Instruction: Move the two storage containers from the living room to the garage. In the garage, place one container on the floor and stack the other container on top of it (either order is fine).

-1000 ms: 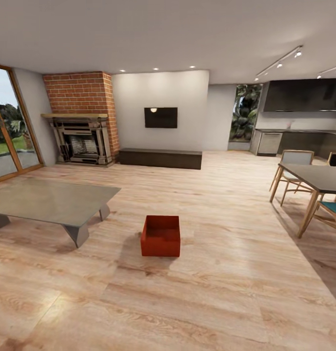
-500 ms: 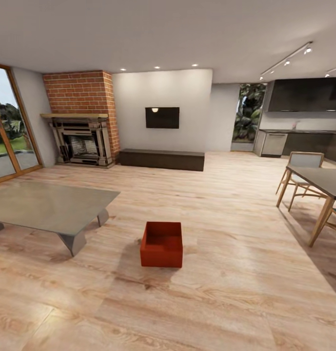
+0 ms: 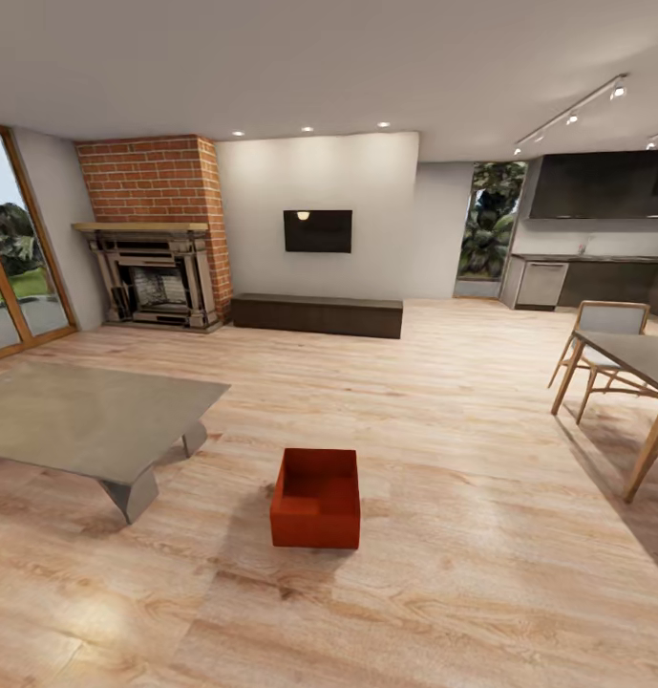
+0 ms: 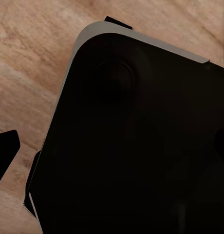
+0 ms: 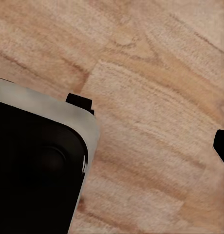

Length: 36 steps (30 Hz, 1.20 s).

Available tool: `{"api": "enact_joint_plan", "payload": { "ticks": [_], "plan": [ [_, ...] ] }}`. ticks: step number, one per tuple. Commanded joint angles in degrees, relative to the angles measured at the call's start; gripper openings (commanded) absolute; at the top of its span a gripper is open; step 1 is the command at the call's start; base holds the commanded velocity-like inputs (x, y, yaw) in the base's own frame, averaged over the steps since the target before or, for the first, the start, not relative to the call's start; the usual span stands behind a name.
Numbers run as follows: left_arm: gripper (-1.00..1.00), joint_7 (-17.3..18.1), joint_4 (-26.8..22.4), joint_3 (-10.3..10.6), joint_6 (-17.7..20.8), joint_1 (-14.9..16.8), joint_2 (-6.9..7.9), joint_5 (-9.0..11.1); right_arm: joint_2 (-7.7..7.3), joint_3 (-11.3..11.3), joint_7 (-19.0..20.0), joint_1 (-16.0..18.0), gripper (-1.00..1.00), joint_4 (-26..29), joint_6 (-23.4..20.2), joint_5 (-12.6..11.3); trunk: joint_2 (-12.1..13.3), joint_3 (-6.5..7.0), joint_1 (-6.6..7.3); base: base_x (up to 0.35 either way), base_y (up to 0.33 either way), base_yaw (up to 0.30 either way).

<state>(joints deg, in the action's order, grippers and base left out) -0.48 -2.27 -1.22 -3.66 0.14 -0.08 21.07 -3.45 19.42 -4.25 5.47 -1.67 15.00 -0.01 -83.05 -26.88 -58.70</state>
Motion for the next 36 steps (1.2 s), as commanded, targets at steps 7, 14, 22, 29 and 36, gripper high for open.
{"api": "enact_joint_plan", "payload": {
  "ticks": [7, 14, 22, 29, 36],
  "plan": [
    [1.0, 0.0, 0.0, -0.1, -0.2, 0.0, -0.01, 0.1, 0.15, 0.4, -0.6, 0.1, 1.0, -0.2, 0.2, 0.0, 0.0, -0.05, -0.03, 0.323, 0.0, 0.0],
    [1.0, 0.0, 0.0, -0.1, -0.2, 0.0, -0.01, 0.1, 0.24, 0.4, -0.8, 0.1, 1.0, -0.2, 0.2, 0.0, 0.0, -0.05, -0.03, 0.323, 0.004, 0.0],
    [1.0, 0.0, 0.0, -0.1, -0.1, 0.0, -0.01, 0.2, 0.28, 0.4, -0.8, 0.1, 1.0, -0.2, 0.2, 0.0, 0.0, -0.05, -0.03, 0.323, 0.066, 0.0],
    [1.0, 0.0, 0.0, -0.1, 0.0, 0.0, -0.01, 0.1, 0.17, 0.4, -0.8, 0.1, 1.0, -0.2, 0.2, 0.0, 0.0, -0.05, -0.03, 0.323, 0.08, 0.0],
    [1.0, 0.0, 0.0, -0.1, -0.2, 0.0, -0.01, 0.1, 0.07, 0.4, -0.6, 0.1, 1.0, -0.2, 0.3, 0.1, 0.0, -0.05, -0.03, 0.323, 0.081, 0.0]
  ]
}}
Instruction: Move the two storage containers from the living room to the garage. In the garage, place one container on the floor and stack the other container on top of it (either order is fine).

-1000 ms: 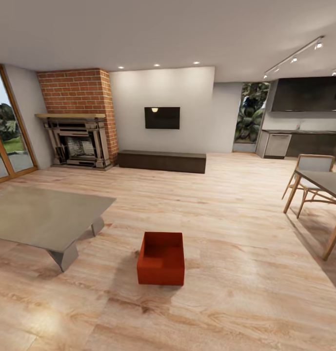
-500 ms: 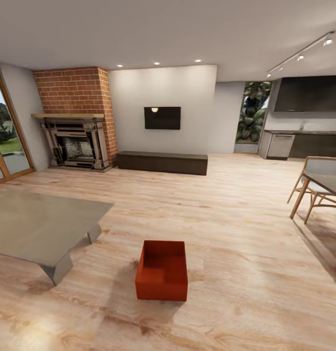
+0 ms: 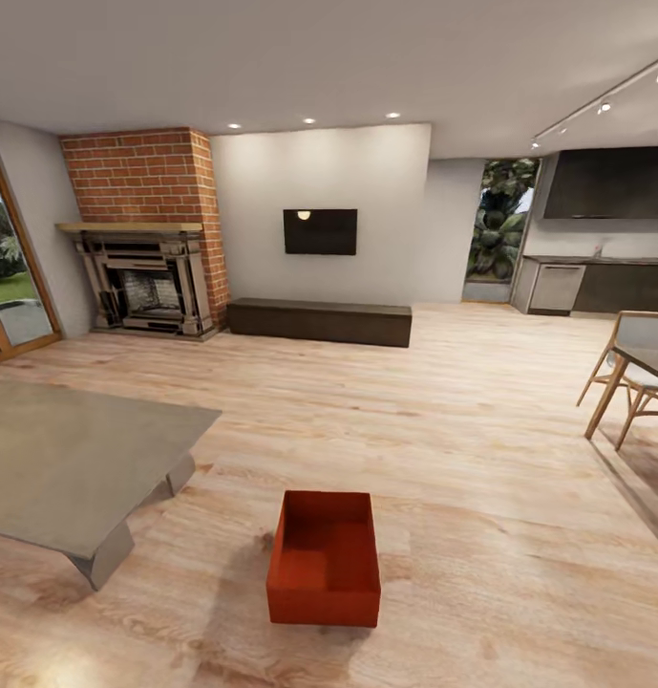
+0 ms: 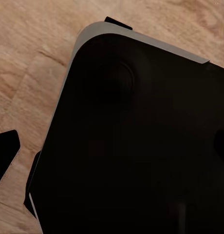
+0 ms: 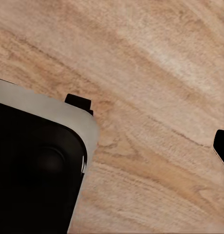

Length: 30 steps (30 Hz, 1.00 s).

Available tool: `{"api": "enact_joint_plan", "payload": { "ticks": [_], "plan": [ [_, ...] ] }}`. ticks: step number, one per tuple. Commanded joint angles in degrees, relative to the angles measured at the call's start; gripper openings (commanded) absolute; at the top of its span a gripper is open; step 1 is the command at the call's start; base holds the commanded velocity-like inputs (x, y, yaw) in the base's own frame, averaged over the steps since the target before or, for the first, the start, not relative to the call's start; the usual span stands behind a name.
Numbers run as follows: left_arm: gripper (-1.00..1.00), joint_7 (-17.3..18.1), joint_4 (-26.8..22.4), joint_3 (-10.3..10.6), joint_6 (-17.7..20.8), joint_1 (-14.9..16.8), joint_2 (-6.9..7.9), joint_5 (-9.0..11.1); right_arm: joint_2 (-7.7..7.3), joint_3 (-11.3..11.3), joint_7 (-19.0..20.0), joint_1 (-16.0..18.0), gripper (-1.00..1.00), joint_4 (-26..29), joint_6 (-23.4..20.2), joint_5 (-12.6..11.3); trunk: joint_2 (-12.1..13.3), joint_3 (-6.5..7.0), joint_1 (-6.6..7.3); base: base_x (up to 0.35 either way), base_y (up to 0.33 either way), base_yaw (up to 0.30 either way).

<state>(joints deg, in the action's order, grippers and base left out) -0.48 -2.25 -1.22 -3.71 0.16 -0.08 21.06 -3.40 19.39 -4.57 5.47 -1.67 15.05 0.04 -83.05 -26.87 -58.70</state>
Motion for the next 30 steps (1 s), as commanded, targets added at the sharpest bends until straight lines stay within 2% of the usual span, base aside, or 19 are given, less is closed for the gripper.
{"api": "enact_joint_plan", "payload": {
  "ticks": [1, 10, 30],
  "plan": [
    [1.0, 0.0, 0.0, -0.1, -0.1, 0.0, -0.01, 0.1, 0.01, 0.4, -0.2, 0.1, 1.0, -0.2, 0.3, 0.0, 0.0, -0.05, -0.03, 0.323, 0.081, 0.0],
    [1.0, 0.0, 0.0, -0.1, -0.2, 0.0, -0.01, 0.1, -0.02, 0.4, 0.0, 0.1, 1.0, -0.2, 0.3, 0.0, 0.0, -0.05, -0.03, 0.323, 0.068, 0.0],
    [1.0, 0.0, 0.0, -0.1, -0.2, 0.0, -0.01, -0.1, -0.02, 0.4, 0.0, 0.1, 1.0, -0.2, 0.2, 0.0, 0.0, -0.05, -0.03, 0.323, 0.003, 0.0]
  ]
}}
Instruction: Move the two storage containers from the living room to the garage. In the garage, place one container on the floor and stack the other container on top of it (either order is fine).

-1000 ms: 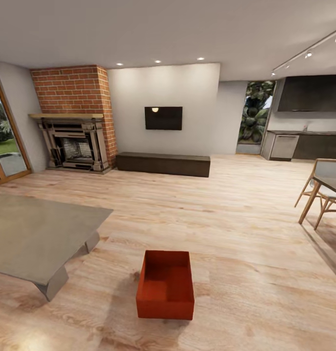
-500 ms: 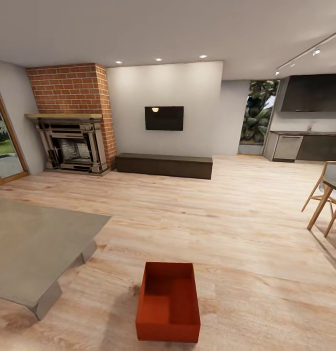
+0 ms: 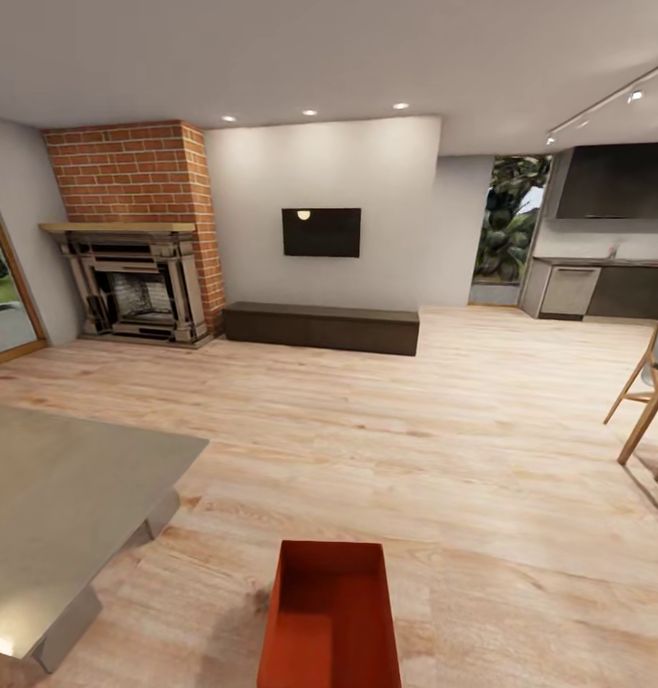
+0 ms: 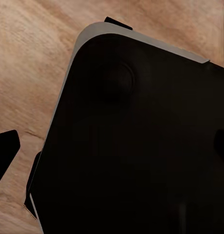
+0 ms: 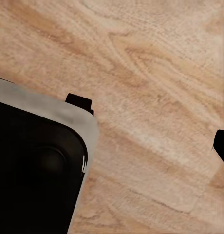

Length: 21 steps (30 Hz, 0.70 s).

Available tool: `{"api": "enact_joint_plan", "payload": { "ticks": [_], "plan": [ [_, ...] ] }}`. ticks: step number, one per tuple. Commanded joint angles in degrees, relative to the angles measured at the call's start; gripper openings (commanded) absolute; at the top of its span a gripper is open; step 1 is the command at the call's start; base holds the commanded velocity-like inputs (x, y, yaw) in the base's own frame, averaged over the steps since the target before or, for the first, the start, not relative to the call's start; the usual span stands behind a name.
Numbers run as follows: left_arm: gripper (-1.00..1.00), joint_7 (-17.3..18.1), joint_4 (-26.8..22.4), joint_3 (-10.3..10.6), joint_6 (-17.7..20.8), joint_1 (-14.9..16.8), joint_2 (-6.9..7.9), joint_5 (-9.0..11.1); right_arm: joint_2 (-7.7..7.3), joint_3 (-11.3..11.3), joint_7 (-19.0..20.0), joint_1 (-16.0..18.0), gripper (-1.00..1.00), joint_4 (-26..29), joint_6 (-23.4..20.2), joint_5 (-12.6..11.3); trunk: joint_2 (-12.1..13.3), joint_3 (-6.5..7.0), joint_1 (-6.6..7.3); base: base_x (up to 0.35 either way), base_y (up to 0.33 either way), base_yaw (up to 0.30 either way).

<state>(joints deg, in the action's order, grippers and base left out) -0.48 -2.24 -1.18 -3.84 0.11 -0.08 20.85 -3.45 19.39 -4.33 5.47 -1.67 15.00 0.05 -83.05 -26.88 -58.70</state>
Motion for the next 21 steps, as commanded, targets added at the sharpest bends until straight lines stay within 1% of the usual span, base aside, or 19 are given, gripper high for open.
{"api": "enact_joint_plan", "payload": {
  "ticks": [1, 15, 21],
  "plan": [
    [1.0, 0.0, 0.0, -0.1, -0.1, 0.0, -0.01, 0.2, 0.02, 0.4, -0.2, 0.1, 1.0, -0.2, 0.3, 0.0, 0.0, -0.05, -0.03, 0.323, 0.0, 0.0],
    [1.0, 0.0, 0.0, -0.1, -0.2, 0.1, -0.01, 0.3, 0.02, 0.4, -0.2, 0.1, 1.0, -0.2, 0.3, -0.1, 0.0, -0.05, -0.03, 0.313, 0.0, 0.0],
    [1.0, 0.0, -0.1, -0.1, -0.4, 0.1, 0.03, 0.3, 0.02, 0.4, -0.1, 0.1, 1.0, -0.2, 0.3, -0.1, 0.0, -0.05, -0.03, 0.046, 0.0, 0.0]
  ]
}}
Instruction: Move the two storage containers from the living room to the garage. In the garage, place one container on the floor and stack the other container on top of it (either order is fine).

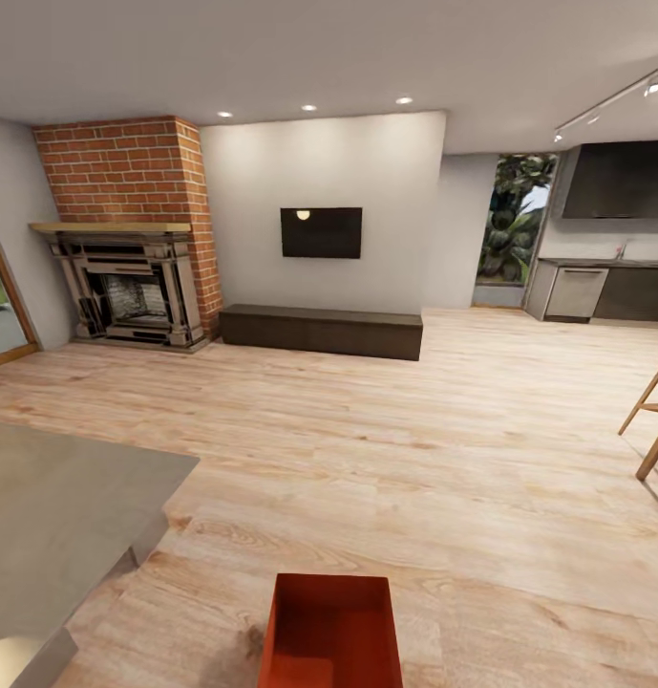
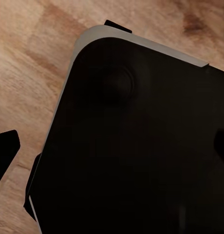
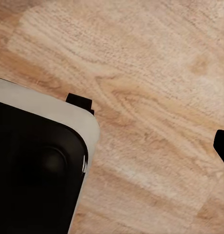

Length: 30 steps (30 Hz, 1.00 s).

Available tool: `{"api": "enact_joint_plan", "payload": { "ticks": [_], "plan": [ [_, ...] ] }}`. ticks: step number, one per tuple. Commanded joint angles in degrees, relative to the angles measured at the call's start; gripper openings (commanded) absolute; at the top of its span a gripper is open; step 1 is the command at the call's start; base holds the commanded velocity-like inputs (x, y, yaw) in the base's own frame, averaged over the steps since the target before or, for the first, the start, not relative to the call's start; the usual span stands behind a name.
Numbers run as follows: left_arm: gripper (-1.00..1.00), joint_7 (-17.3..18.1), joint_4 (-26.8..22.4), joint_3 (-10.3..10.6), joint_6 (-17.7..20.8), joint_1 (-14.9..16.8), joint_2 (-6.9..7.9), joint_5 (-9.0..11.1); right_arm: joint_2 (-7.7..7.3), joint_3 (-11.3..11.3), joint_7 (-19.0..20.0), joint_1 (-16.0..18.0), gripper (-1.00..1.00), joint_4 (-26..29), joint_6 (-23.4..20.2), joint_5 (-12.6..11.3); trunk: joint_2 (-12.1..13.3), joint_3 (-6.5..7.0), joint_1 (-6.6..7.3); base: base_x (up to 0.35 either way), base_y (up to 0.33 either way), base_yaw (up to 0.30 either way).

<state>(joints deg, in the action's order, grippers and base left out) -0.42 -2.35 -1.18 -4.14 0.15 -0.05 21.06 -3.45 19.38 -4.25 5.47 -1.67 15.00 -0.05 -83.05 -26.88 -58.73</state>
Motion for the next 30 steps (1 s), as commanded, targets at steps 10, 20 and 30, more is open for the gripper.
{"api": "enact_joint_plan", "payload": {
  "ticks": [10, 20, 30],
  "plan": [
    [1.0, 0.0, 0.0, -0.5, -0.2, 0.0, -0.03, 0.4, 0.31, 0.1, -0.8, 0.1, 1.0, -0.2, 0.2, -0.7, 0.0, -0.05, 0.0, 0.003, 0.0, -0.052],
    [1.0, 0.0, 0.0, -0.6, -0.2, 0.0, -0.04, 0.4, 0.3, 0.2, -0.9, 0.1, 1.0, -0.2, 0.1, -0.1, 0.0, -0.05, 0.0, 0.0, 0.019, -0.038],
    [1.0, -0.1, 0.0, -0.6, -0.3, 0.0, -0.04, 0.5, 0.33, 0.2, -0.9, 0.1, 1.0, -0.2, 0.1, -0.1, 0.0, -0.05, 0.0, 0.0, 0.08, -0.001]
  ]
}}
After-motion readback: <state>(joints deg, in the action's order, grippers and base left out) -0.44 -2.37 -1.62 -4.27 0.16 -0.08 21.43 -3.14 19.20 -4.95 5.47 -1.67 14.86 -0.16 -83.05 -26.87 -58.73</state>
